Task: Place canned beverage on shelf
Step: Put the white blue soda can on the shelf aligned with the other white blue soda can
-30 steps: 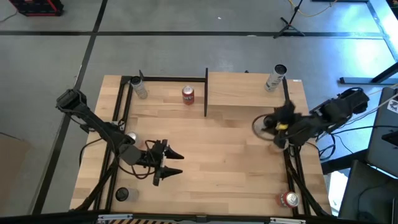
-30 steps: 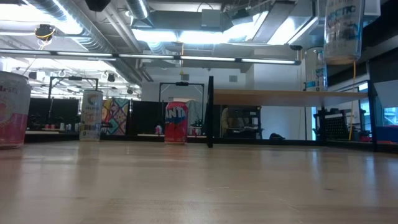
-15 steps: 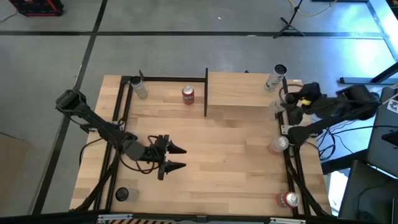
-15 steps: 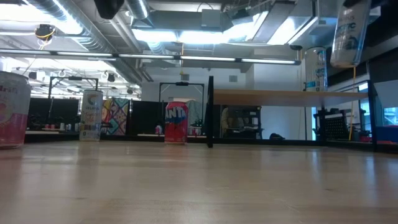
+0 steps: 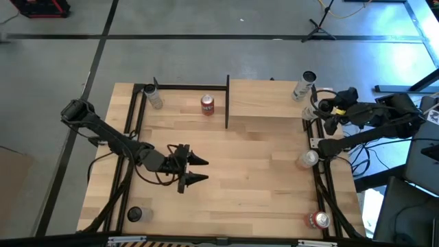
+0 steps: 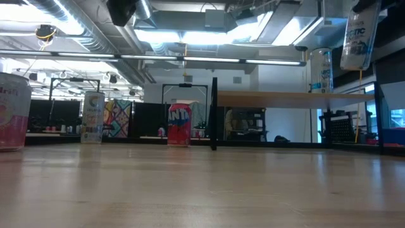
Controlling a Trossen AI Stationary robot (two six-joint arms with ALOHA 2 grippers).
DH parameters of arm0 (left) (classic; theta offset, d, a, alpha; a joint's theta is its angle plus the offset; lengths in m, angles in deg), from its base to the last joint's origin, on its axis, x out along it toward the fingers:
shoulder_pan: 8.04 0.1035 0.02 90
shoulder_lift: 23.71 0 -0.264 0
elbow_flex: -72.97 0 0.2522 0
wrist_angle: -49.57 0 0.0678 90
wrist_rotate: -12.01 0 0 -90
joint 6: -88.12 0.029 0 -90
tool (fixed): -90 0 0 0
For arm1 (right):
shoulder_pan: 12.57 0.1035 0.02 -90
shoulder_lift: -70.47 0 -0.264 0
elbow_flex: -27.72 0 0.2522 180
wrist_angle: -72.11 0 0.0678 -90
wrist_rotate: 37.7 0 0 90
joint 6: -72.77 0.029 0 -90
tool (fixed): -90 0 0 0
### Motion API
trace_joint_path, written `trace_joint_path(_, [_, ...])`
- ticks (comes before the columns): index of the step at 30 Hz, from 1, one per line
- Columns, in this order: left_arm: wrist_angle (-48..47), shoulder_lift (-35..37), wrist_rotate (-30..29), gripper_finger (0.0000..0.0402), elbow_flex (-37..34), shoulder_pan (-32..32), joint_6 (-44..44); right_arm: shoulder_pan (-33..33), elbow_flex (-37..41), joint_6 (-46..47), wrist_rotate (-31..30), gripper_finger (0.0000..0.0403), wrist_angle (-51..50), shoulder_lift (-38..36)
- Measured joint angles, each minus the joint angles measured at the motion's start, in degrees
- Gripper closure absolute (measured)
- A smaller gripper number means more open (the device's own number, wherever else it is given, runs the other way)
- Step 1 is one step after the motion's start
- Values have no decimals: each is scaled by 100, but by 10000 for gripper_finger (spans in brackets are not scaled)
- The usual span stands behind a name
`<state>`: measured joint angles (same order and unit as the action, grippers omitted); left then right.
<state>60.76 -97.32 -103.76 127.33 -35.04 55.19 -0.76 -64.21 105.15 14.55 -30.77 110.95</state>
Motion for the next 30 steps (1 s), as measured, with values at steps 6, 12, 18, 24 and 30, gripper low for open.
trace_joint_path(6, [0,0,149,110,0,95,-4,4,65,-308,89,172,13,74])
trace_joint_path(12, [0,0,213,109,0,168,-4,4,145,-110,-47,172,176,105])
trace_joint_path(18, [2,0,301,109,0,262,-4,-166,146,177,-210,172,214,271])
trace_joint_path(24, [2,0,301,109,0,329,0,-1031,146,-332,121,172,304,857])
trace_joint_path(30, [2,0,301,109,0,338,2,-2413,151,-1433,788,172,605,1054])
